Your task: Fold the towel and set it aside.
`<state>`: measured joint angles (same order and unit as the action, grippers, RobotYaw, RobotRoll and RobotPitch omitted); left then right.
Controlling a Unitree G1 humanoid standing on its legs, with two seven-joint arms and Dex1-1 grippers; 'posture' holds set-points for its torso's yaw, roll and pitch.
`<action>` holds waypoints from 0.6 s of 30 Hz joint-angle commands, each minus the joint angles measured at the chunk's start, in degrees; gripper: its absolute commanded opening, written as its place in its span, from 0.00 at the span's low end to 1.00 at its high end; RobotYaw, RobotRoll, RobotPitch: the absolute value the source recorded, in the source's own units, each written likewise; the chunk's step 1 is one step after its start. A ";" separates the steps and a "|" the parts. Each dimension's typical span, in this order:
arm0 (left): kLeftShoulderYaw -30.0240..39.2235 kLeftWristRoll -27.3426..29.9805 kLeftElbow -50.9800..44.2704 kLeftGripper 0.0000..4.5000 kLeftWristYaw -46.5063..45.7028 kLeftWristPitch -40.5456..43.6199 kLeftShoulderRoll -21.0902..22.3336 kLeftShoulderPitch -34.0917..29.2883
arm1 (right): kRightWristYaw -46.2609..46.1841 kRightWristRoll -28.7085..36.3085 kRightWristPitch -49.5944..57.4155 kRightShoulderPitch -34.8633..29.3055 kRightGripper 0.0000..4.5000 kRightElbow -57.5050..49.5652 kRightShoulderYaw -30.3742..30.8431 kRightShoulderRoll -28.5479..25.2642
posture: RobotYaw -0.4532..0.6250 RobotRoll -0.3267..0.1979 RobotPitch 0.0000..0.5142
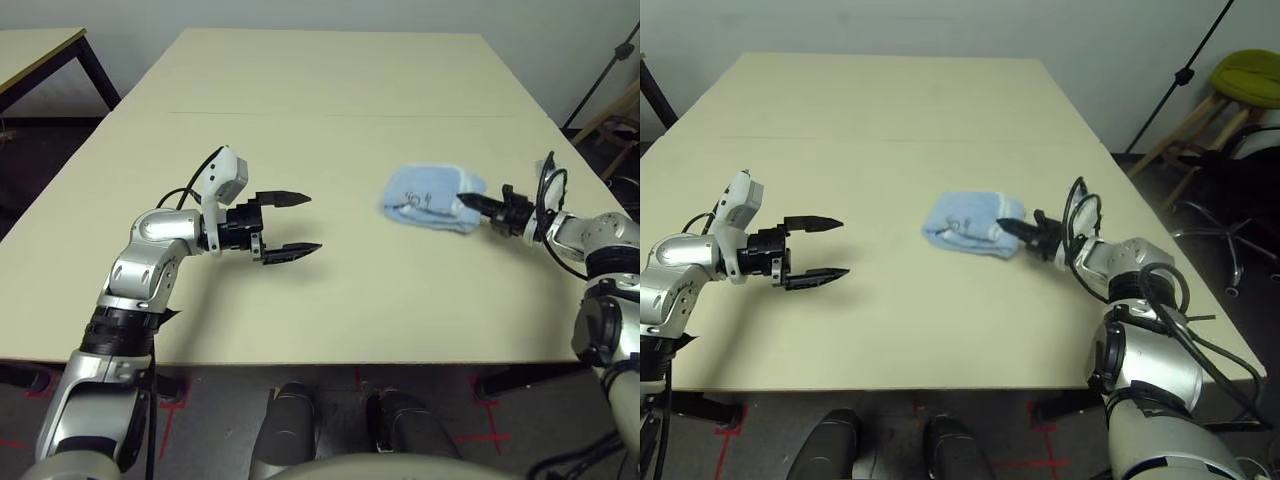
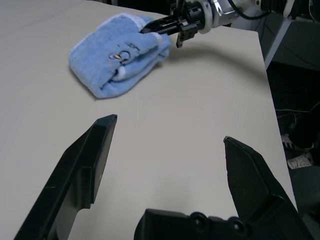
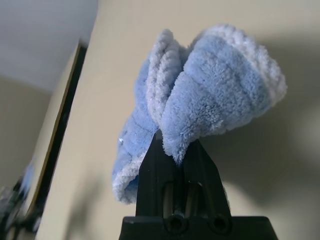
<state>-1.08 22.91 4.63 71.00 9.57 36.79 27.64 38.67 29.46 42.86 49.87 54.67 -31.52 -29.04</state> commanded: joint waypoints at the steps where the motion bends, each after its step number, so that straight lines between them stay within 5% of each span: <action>1: -0.79 -0.62 1.46 1.00 0.67 -0.99 -0.44 0.96 | -7.99 2.63 -8.24 -0.33 0.01 -0.99 -5.19 1.25 | 0.51 0.62 0.20; 11: -0.78 -0.76 2.73 1.00 0.92 -1.28 -0.92 1.69 | -24.56 4.60 -26.30 -0.94 0.01 -0.77 -10.87 4.83 | 0.52 0.62 0.19; 18: -0.65 -1.19 3.85 1.00 0.46 -1.80 -1.17 1.96 | -27.64 4.85 -29.05 -2.29 0.01 1.59 -10.53 4.97 | 0.52 0.62 0.19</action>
<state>-1.16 22.63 7.80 71.28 8.49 35.71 29.47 11.72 33.81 14.42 48.20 55.08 -42.03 -23.85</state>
